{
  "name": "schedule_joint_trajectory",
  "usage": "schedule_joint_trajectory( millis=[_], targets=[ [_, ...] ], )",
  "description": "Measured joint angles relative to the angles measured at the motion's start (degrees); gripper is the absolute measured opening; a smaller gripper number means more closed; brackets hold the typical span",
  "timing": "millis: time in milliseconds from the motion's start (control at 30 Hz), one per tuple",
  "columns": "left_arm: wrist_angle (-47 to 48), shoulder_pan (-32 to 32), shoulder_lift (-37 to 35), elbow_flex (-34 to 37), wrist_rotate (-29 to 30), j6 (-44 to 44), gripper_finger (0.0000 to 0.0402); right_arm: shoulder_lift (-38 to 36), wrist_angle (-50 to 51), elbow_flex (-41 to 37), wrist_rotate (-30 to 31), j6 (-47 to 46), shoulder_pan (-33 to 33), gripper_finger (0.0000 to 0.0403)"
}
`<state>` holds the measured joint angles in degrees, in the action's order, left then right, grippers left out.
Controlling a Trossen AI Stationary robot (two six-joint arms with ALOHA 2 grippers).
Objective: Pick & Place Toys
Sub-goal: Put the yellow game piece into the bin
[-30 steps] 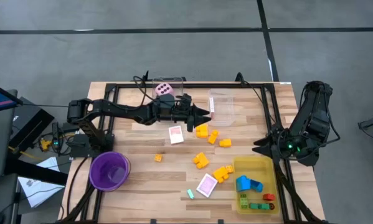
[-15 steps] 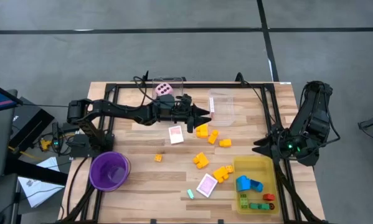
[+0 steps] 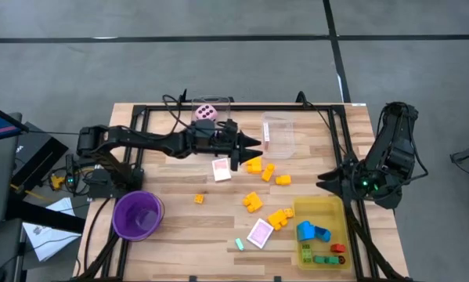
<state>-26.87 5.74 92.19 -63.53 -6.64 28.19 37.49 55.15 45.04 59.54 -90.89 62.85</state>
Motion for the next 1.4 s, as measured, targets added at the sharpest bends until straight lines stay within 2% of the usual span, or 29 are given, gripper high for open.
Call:
schedule_joint_trajectory(
  millis=[467,967,1100,1400],
  targets=[
    [14.91,-0.26,-9.02,-0.02,3.7,-6.78,0.0246,-0.02,-1.03,0.0,6.77,-0.04,0.02,0.0249],
    [28.11,-6.65,-9.06,-0.02,3.86,-8.92,0.0246,3.17,-5.69,0.0,11.57,-0.17,-0.13,0.0249],
    [29.85,-8.16,-9.06,0.0,6.56,-8.84,0.0246,4.05,-8.27,0.0,11.68,-0.13,-1.22,0.0249],
    [34.53,-10.7,-9.06,0.0,8.42,-9.25,0.0246,4.62,-11.83,0.0,12.45,1.7,-3.08,0.0249]
  ],
)
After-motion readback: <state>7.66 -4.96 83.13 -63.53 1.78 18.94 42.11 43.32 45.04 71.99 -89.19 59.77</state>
